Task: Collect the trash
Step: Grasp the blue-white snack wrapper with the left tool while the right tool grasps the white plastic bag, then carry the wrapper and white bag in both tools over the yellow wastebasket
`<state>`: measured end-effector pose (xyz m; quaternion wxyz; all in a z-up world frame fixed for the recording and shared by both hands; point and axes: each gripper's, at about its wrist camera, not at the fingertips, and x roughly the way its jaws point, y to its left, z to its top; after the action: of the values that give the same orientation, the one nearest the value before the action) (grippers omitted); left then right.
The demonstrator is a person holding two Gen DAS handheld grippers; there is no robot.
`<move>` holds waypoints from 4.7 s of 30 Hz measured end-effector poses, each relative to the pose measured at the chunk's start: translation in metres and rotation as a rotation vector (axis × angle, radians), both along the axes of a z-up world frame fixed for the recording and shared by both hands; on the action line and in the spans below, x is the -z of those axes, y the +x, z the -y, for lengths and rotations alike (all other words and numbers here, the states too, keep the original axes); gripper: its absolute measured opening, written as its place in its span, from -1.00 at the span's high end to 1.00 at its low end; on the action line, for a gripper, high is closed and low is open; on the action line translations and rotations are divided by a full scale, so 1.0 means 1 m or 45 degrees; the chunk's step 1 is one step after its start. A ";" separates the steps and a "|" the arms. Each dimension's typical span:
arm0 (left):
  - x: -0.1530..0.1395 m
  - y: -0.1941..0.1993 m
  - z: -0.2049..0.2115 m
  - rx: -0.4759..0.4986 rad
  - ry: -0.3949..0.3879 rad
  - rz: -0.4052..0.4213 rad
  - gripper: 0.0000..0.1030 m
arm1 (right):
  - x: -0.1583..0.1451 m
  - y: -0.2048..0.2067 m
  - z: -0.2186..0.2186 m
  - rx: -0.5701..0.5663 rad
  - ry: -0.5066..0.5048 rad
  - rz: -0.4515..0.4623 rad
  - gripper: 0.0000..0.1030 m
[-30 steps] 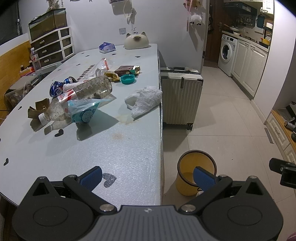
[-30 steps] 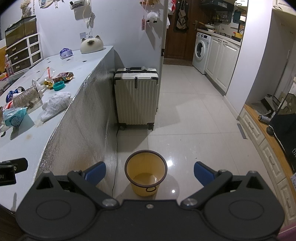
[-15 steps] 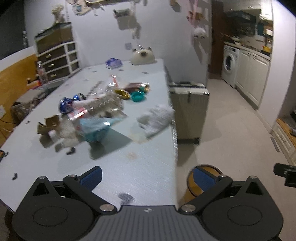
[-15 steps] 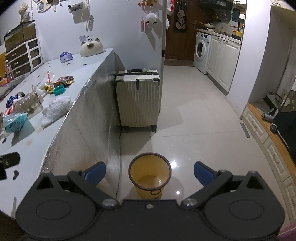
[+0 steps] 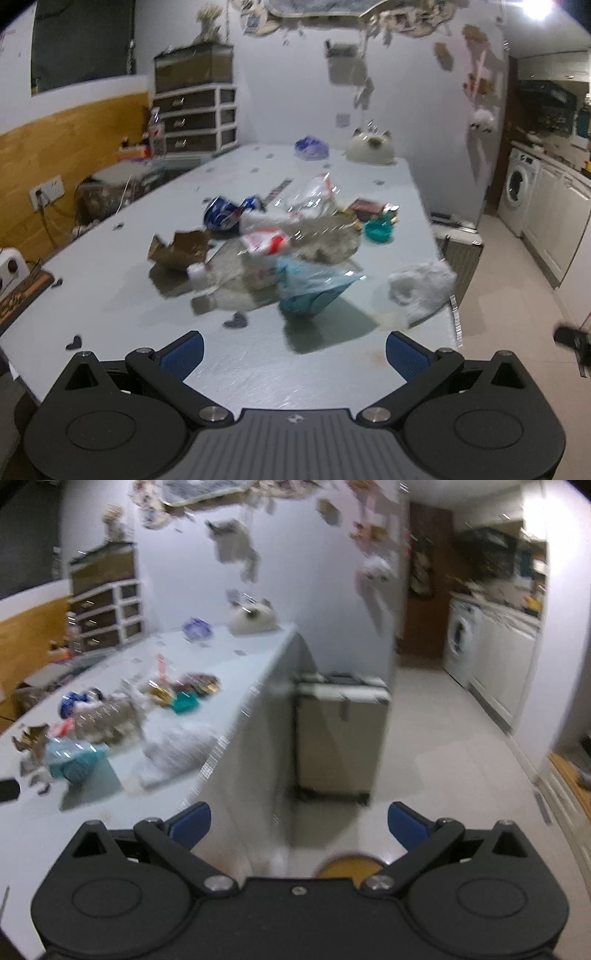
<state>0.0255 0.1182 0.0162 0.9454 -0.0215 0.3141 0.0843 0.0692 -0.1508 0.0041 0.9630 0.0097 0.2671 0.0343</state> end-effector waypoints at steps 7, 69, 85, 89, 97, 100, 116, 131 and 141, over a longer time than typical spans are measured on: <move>0.016 0.007 -0.029 -0.059 -0.040 -0.092 -1.00 | 0.011 0.067 -0.037 -0.205 0.086 0.128 -1.00; 0.016 0.053 -0.009 0.070 -0.246 0.155 0.26 | 0.027 0.056 -0.084 -0.403 0.108 0.029 0.64; 0.003 0.007 0.056 0.169 -0.042 0.193 0.27 | -0.005 -0.012 -0.016 -0.256 0.145 0.106 0.64; 0.004 0.002 0.075 0.217 -0.041 0.210 0.27 | -0.007 -0.025 0.006 -0.208 0.162 0.123 0.64; 0.012 0.003 0.127 0.354 -0.064 0.230 0.27 | 0.001 -0.045 0.058 -0.065 0.149 0.125 0.64; 0.020 0.006 0.152 0.414 -0.079 0.219 0.27 | 0.008 -0.052 0.079 -0.002 0.150 0.114 0.64; 0.110 0.061 0.275 0.672 -0.082 0.029 0.27 | 0.101 -0.033 0.186 0.321 0.269 -0.070 0.64; 0.282 0.196 0.325 0.534 -0.130 -0.381 0.27 | 0.260 0.068 0.249 0.404 0.464 -0.376 0.64; 0.371 0.276 0.334 0.475 -0.135 -0.559 0.27 | 0.337 0.148 0.265 0.379 0.533 -0.557 0.63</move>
<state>0.3014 -0.2162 -0.3546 0.8516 0.0060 0.5135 -0.1050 0.2173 -0.4162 -0.3331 0.8545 0.2530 0.4503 -0.0554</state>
